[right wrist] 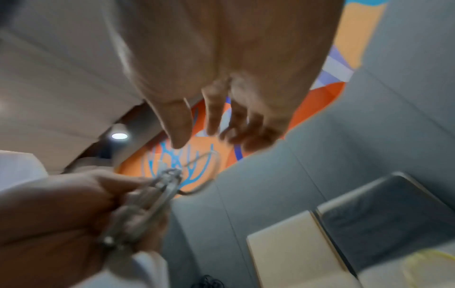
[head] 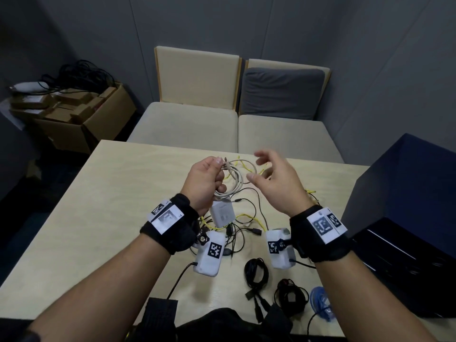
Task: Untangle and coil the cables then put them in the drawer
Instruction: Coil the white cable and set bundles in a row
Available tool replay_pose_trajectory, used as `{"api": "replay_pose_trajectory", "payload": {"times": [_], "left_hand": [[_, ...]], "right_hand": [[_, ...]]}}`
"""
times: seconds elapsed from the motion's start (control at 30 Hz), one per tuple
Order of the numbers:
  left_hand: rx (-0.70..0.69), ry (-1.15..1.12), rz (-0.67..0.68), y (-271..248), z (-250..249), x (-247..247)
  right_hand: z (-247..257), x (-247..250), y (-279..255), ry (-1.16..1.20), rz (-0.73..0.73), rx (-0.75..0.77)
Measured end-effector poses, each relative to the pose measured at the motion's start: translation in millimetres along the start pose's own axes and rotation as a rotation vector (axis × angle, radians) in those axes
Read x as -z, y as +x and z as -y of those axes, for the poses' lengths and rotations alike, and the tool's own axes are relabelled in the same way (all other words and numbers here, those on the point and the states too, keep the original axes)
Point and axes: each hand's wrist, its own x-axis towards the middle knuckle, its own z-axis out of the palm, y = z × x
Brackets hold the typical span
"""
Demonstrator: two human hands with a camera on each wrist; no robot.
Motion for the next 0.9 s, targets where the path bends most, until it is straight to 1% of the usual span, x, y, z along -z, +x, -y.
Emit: {"api": "replay_pose_trajectory", "payload": {"times": [0.03, 0.07, 0.1, 0.13, 0.17, 0.23, 0.27, 0.33, 0.47, 0.57, 0.63, 0.7, 0.77, 0.83, 0.87, 0.9], "left_hand": [[-0.008, 0.026, -0.006, 0.3, 1.7, -0.1], [-0.017, 0.054, -0.005, 0.5, 3.8, -1.3], [-0.028, 0.087, 0.005, 0.4, 5.4, -2.9], [-0.038, 0.127, 0.016, 0.3, 6.9, -4.3], [-0.041, 0.165, 0.030, 0.1, 8.1, -6.2], [-0.021, 0.206, 0.053, -1.5, 9.2, -8.8], [-0.010, 0.213, 0.062, -2.2, 9.4, -8.8], [0.002, 0.214, 0.075, -3.4, 9.0, -6.1], [0.061, 0.083, 0.059, -5.1, 3.5, 0.9], [0.111, -0.056, 0.079, -5.4, -3.0, -0.5], [0.118, -0.120, 0.075, -4.0, -5.5, 0.0], [0.131, -0.151, 0.050, -1.7, -5.9, 1.7], [0.137, -0.145, 0.019, 0.0, -3.8, 3.3], [0.131, -0.115, -0.014, 1.3, -1.1, 2.6], [0.132, -0.101, -0.030, 1.7, 0.4, 1.5], [0.132, -0.086, -0.045, 1.9, 1.7, 0.0]], "right_hand": [[6.2, 0.4, -1.7, -0.034, -0.060, 0.108], [13.0, -1.6, -3.5, -0.066, -0.064, 0.208], [18.7, -5.6, -4.4, -0.118, -0.035, 0.272], [22.7, -11.5, -3.5, -0.183, 0.002, 0.298], [26.1, -16.6, -1.7, -0.249, 0.036, 0.290], [32.2, -18.7, 4.2, -0.306, 0.078, 0.246], [34.0, -15.3, 7.9, -0.279, 0.083, 0.229], [32.5, -3.6, 15.1, -0.153, 0.048, 0.190], [12.0, 16.0, 25.2, 0.108, -0.077, -0.008], [-10.7, 12.0, 26.8, 0.374, -0.225, -0.156], [-24.3, 6.0, 23.9, 0.537, -0.269, -0.254], [-36.6, 0.8, 18.2, 0.613, -0.237, -0.328], [-43.1, -3.1, 11.9, 0.560, -0.090, -0.351], [-39.4, -3.2, 8.7, 0.404, 0.070, -0.331], [-34.3, -1.7, 8.5, 0.296, 0.098, -0.301], [-29.4, 0.8, 9.0, 0.159, 0.090, -0.244]]}}
